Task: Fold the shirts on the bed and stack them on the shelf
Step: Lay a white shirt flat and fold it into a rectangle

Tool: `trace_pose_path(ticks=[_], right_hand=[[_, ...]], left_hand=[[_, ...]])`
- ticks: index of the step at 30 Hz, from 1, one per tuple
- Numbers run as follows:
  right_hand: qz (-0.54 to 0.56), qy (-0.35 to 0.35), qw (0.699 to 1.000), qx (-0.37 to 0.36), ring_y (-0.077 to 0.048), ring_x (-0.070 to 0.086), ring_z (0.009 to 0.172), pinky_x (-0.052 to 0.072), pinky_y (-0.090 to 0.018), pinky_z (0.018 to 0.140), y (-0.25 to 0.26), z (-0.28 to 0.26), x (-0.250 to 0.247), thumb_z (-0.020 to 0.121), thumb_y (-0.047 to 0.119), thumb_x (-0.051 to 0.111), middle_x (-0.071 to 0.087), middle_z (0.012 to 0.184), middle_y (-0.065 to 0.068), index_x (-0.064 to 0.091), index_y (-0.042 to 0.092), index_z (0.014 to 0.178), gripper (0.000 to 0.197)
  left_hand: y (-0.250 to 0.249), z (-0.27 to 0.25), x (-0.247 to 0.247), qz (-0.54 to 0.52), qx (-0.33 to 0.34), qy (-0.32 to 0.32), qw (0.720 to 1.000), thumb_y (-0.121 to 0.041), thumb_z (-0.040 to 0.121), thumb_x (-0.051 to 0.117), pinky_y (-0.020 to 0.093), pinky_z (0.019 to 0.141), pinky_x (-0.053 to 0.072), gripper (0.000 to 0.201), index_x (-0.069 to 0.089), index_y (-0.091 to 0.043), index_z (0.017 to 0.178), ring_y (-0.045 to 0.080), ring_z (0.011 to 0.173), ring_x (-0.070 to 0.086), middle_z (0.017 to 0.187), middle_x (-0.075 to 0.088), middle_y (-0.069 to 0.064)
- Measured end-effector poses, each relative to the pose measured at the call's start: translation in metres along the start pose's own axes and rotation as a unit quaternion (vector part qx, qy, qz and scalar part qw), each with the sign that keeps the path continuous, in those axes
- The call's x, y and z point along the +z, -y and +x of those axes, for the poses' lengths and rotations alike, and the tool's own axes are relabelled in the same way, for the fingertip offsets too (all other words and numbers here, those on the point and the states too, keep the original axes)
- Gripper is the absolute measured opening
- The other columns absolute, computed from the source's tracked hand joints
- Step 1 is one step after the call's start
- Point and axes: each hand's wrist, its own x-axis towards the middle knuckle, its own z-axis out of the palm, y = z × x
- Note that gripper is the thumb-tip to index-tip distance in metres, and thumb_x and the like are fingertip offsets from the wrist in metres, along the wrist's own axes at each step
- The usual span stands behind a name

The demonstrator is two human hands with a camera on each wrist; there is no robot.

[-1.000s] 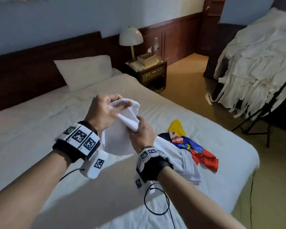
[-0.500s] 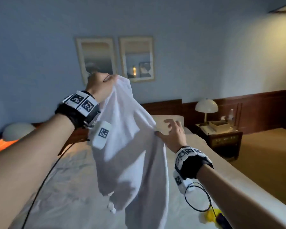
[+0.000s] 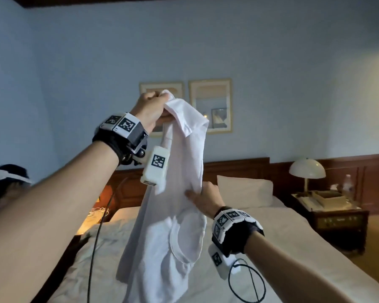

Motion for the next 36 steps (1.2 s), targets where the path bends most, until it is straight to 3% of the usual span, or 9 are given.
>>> trace_pose_path(ticks=[5, 9, 14, 17, 22, 30, 31, 32, 36], right_hand=[[0.048, -0.102, 0.994, -0.017, -0.016, 0.052, 0.077, 0.035, -0.027, 0.063, 0.023, 0.023, -0.064, 0.088, 0.025, 0.060, 0.051, 0.067, 0.000, 0.046, 0.018, 0.054, 0.038], [0.039, -0.062, 0.990, -0.116, -0.016, 0.055, 0.088, 0.040, -0.023, 0.074, 0.068, 0.037, -0.093, 0.087, 0.010, 0.054, 0.064, 0.087, -0.003, 0.071, 0.020, 0.083, 0.020], [-0.024, 0.016, 0.984, -0.177, -0.016, 0.066, 0.084, 0.052, -0.027, 0.071, 0.111, 0.041, -0.079, 0.081, 0.018, 0.068, 0.072, 0.087, -0.003, 0.075, 0.020, 0.087, 0.009], [0.001, 0.045, 0.986, -0.162, -0.005, 0.060, 0.068, 0.046, -0.011, 0.056, 0.108, 0.034, -0.093, 0.080, 0.023, 0.077, 0.066, 0.077, 0.005, 0.074, 0.017, 0.092, 0.014], [-0.136, 0.149, 0.971, -0.130, -0.002, 0.055, 0.061, 0.042, -0.019, 0.061, 0.062, 0.010, -0.121, 0.075, 0.037, 0.081, 0.062, 0.065, 0.014, 0.068, 0.031, 0.072, 0.015], [0.199, 0.092, 0.974, -0.060, -0.024, 0.060, 0.078, 0.053, -0.037, 0.074, 0.032, 0.012, -0.130, 0.096, 0.004, 0.054, 0.060, 0.084, -0.011, 0.060, -0.001, 0.097, 0.008], [0.207, 0.076, 0.973, -0.069, -0.024, 0.060, 0.082, 0.052, -0.038, 0.075, 0.040, 0.013, -0.128, 0.097, 0.006, 0.052, 0.061, 0.088, -0.014, 0.060, -0.005, 0.102, 0.014], [0.192, 0.061, 0.976, -0.081, -0.024, 0.060, 0.082, 0.051, -0.037, 0.074, 0.049, 0.015, -0.126, 0.097, 0.007, 0.052, 0.062, 0.090, -0.014, 0.061, -0.005, 0.103, 0.016], [-0.009, 0.072, 0.985, -0.155, -0.015, 0.052, 0.070, 0.043, -0.030, 0.066, 0.061, 0.026, -0.121, 0.093, 0.018, 0.060, 0.056, 0.075, -0.003, 0.061, 0.016, 0.073, 0.020]], left_hand=[[0.011, 0.025, -0.079, 0.209, -0.007, -0.134, 0.969, -0.030, 0.083, 0.053, 0.045, 0.079, 0.059, 0.029, 0.065, -0.005, 0.089, 0.034, 0.087, 0.070, 0.104, 0.070, 0.021], [0.038, -0.012, -0.084, 0.596, -0.054, -0.086, 0.796, -0.077, 0.076, 0.053, 0.045, 0.097, 0.047, 0.081, 0.054, -0.008, 0.118, 0.039, 0.118, 0.054, 0.130, 0.055, 0.021], [0.062, -0.060, -0.027, 0.359, 0.034, 0.231, 0.904, -0.072, 0.058, 0.075, 0.035, 0.097, 0.046, 0.099, 0.037, -0.040, 0.144, 0.016, 0.118, 0.054, 0.134, 0.052, -0.007], [0.077, -0.048, -0.031, 0.356, 0.068, 0.165, 0.917, -0.037, 0.083, 0.073, 0.026, 0.067, 0.041, 0.029, 0.071, -0.015, 0.102, 0.016, 0.080, 0.060, 0.087, 0.067, 0.008], [0.076, -0.038, -0.050, 0.215, 0.065, 0.015, 0.974, -0.004, 0.091, 0.053, 0.027, 0.071, 0.042, 0.016, 0.069, -0.008, 0.091, 0.015, 0.078, 0.057, 0.087, 0.067, 0.009], [0.084, -0.041, -0.066, 0.326, 0.013, -0.011, 0.945, -0.043, 0.073, 0.081, 0.018, 0.060, 0.019, 0.056, 0.030, -0.024, 0.060, 0.015, 0.061, 0.023, 0.063, 0.030, -0.015], [0.092, -0.042, -0.066, 0.324, 0.016, 0.017, 0.946, -0.041, 0.076, 0.080, 0.040, 0.083, 0.036, 0.053, 0.049, 0.001, 0.089, -0.001, 0.092, 0.042, 0.096, 0.049, 0.008], [0.094, -0.048, -0.062, 0.323, 0.033, 0.052, 0.945, -0.038, 0.079, 0.077, 0.022, 0.054, 0.042, 0.022, 0.073, -0.019, 0.070, 0.003, 0.068, 0.057, 0.062, 0.066, -0.002], [0.118, -0.048, -0.060, 0.226, 0.025, 0.030, 0.973, -0.027, 0.089, 0.066, 0.025, 0.075, 0.044, 0.014, 0.073, -0.022, 0.079, 0.013, 0.080, 0.059, 0.078, 0.068, -0.003]])
